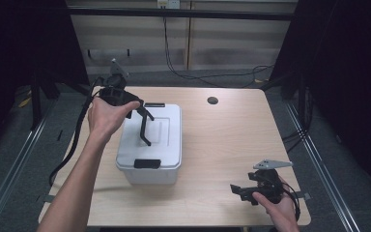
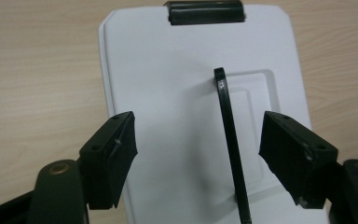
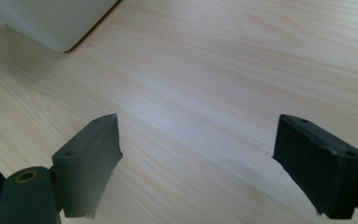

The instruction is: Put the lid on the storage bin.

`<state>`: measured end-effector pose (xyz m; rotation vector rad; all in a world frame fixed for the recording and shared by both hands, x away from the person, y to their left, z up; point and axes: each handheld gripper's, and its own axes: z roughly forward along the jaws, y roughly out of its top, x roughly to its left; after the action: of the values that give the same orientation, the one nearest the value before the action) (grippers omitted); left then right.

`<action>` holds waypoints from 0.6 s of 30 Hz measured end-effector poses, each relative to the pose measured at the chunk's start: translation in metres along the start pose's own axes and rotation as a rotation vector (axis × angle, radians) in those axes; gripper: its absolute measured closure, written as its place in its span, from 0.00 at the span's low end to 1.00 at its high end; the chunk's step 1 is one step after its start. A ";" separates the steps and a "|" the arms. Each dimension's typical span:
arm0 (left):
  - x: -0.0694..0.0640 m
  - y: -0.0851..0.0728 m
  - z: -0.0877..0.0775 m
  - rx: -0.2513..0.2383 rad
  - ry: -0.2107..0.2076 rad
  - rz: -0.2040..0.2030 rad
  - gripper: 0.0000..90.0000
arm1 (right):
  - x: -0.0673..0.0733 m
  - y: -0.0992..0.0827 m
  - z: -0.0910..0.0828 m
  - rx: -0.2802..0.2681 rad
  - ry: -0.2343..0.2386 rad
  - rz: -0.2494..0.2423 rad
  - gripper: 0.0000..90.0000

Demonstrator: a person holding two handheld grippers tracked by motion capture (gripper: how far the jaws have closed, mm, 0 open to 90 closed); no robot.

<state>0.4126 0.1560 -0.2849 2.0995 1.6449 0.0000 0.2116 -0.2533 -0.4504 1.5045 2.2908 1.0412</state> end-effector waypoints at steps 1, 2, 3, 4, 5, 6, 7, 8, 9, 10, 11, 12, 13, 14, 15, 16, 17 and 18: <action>0.003 -0.001 -0.002 -0.004 -0.007 0.003 0.27 | 0.000 0.000 0.000 -0.002 0.001 -0.003 0.16; 0.006 -0.002 -0.004 -0.012 -0.018 0.017 0.26 | 0.000 0.000 0.000 -0.002 0.002 -0.003 0.16; 0.008 -0.003 -0.005 -0.010 -0.031 0.041 0.22 | 0.000 0.000 0.000 -0.001 0.001 -0.004 0.16; 0.011 -0.004 -0.006 -0.012 -0.049 0.059 0.19 | 0.000 0.000 0.000 -0.001 0.001 -0.003 0.16; 0.013 -0.006 -0.007 -0.018 -0.066 0.075 0.19 | 0.000 0.000 0.000 -0.001 0.001 -0.003 0.16; 0.015 -0.008 -0.009 -0.023 -0.078 0.097 0.20 | 0.000 0.000 0.000 -0.001 0.001 -0.004 0.16; 0.018 -0.010 -0.010 -0.028 -0.087 0.111 0.19 | 0.000 0.000 0.000 -0.001 0.001 -0.003 0.16; 0.020 -0.012 -0.011 -0.037 -0.092 0.119 0.18 | 0.000 0.000 0.000 0.000 -0.001 -0.001 0.16; 0.024 -0.014 -0.011 -0.041 -0.095 0.139 0.18 | 0.000 0.000 0.000 0.000 -0.001 -0.001 0.16; 0.026 -0.016 -0.012 -0.051 -0.097 0.151 0.18 | 0.000 0.000 0.000 -0.001 0.000 -0.001 0.16; 0.028 -0.019 -0.013 -0.069 -0.111 0.174 0.18 | 0.000 0.000 0.000 -0.001 0.000 -0.002 0.16; 0.030 -0.021 -0.014 -0.077 -0.117 0.187 0.18 | 0.000 0.000 0.000 -0.001 0.001 -0.003 0.16; 0.032 -0.022 -0.014 -0.072 -0.119 0.199 0.18 | 0.000 0.000 0.000 -0.001 0.002 -0.002 0.16; 0.033 -0.024 -0.014 -0.071 -0.127 0.211 0.18 | 0.000 0.000 0.000 -0.001 0.001 -0.001 0.16; 0.035 -0.026 -0.014 -0.072 -0.129 0.218 0.18 | 0.000 0.000 0.000 0.000 -0.001 0.000 0.16; 0.037 -0.028 -0.014 -0.074 -0.125 0.223 0.19 | 0.000 0.000 0.000 -0.002 0.001 -0.002 0.16; 0.039 -0.031 -0.014 -0.079 -0.115 0.235 0.19 | 0.000 0.000 0.000 -0.003 0.003 -0.003 0.16; 0.042 -0.034 -0.013 -0.085 -0.109 0.247 0.19 | 0.000 0.000 0.000 -0.003 0.004 -0.003 0.16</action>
<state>0.3891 0.2051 -0.2970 2.1830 1.2930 0.0333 0.2114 -0.2536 -0.4504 1.4992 2.2917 1.0474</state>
